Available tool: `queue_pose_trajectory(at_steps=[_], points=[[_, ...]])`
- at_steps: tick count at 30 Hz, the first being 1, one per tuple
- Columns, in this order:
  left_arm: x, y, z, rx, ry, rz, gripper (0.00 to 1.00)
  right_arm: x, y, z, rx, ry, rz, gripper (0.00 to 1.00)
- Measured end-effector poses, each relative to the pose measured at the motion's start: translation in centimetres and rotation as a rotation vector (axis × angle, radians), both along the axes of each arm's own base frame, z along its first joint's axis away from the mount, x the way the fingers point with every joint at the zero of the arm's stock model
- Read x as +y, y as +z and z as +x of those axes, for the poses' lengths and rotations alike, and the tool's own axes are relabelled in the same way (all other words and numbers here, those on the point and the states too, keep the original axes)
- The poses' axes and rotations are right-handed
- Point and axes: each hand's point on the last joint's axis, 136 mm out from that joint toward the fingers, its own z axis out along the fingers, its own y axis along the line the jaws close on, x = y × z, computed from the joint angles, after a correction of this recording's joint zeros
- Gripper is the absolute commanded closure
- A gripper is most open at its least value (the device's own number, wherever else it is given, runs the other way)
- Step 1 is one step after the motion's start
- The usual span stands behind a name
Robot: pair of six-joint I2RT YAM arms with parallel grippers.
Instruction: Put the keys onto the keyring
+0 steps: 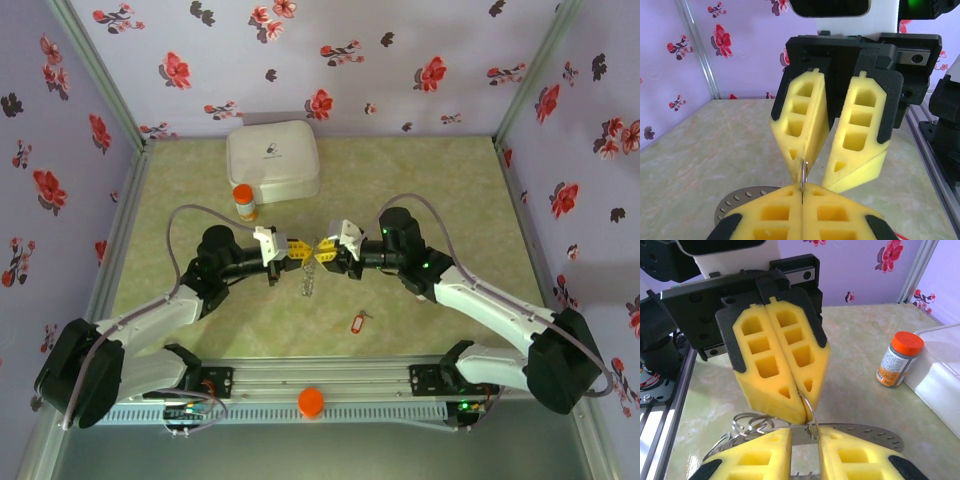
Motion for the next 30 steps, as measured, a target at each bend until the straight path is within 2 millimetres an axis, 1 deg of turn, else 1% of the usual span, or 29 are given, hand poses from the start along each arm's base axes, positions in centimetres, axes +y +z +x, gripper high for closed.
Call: queue_pose_trajectory(at_steps=[2, 6, 7, 9, 10, 11, 13, 15, 19, 21, 23, 24, 25, 27, 28, 29, 30], points=[[0.0, 0.0, 0.0, 0.0, -0.001, 0.0, 1.0, 0.1, 0.3, 0.1, -0.006, -0.001, 0.004, 0.83], [0.0, 0.0, 0.0, 0.0, -0.001, 0.0, 1.0, 0.3, 0.7, 0.3, -0.008, 0.001, 0.008, 0.98], [0.1, 0.0, 0.1, 0.0, 0.003, 0.0, 1.0, 0.3, 0.6, 0.3, -0.006, 0.002, 0.007, 1.0], [0.1, 0.0, 0.1, 0.003, 0.004, 0.0, 1.0, 0.4, 0.6, 0.3, 0.0, 0.004, 0.006, 1.0], [0.1, 0.0, 0.2, 0.005, 0.005, 0.0, 0.97, 0.4, 0.5, 0.4, 0.002, 0.004, 0.004, 1.0], [0.1, -0.1, 0.2, 0.006, 0.006, 0.001, 0.88, 0.4, 0.6, 0.4, 0.002, 0.004, 0.004, 1.0], [0.1, -0.2, 0.2, 0.007, 0.006, 0.005, 0.87, 0.5, 0.5, 0.3, 0.01, 0.008, -0.001, 1.0], [0.2, -0.5, 0.1, 0.014, 0.006, 0.017, 0.88, 0.5, 0.3, 0.1, 0.023, 0.016, -0.011, 1.0], [0.1, -1.1, 0.0, 0.028, -0.001, 0.045, 0.98, 0.5, -0.3, -0.1, 0.036, 0.02, -0.04, 1.0], [0.1, -1.2, 0.0, 0.028, -0.004, 0.055, 0.97, 0.5, -0.4, -0.2, 0.036, 0.025, -0.054, 1.0], [0.2, -1.3, 0.0, 0.027, -0.005, 0.058, 0.91, 0.5, -0.5, -0.3, 0.034, 0.028, -0.065, 1.0], [0.2, -1.4, -0.1, 0.029, -0.006, 0.06, 0.91, 0.5, -0.5, -0.4, 0.033, 0.03, -0.071, 1.0], [0.2, -1.4, -0.1, 0.031, -0.006, 0.062, 0.92, 0.6, -0.6, -0.4, 0.033, 0.034, -0.077, 1.0], [0.2, -1.5, -0.1, 0.035, -0.006, 0.063, 1.0, 0.6, -0.6, -0.3, 0.03, 0.033, -0.086, 1.0], [0.2, -1.5, -0.1, 0.03, -0.006, 0.064, 1.0, 0.6, -0.7, -0.3, 0.032, 0.033, -0.09, 1.0], [0.2, -1.5, -0.1, 0.031, -0.005, 0.064, 1.0, 0.6, -0.7, -0.2, 0.032, 0.032, -0.093, 0.92], [0.2, -1.5, -0.1, 0.031, -0.005, 0.064, 1.0, 0.6, -0.7, -0.2, 0.033, 0.027, -0.096, 0.7]])
